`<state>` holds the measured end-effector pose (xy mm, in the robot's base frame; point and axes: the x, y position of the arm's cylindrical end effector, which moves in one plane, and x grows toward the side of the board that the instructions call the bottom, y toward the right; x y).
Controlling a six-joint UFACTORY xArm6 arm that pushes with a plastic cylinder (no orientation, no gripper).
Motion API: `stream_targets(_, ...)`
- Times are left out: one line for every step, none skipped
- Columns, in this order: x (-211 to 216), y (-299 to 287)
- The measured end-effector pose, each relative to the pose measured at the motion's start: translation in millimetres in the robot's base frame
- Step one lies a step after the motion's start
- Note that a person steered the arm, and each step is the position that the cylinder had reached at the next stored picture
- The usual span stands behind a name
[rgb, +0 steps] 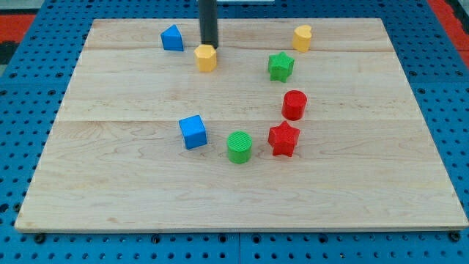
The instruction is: Slide the yellow hexagon towards the center
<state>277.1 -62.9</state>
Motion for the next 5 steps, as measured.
stream_targets(17, -9)
stream_targets(41, -17)
stream_targets(34, -38)
stream_targets(21, -21)
stream_targets(49, -15)
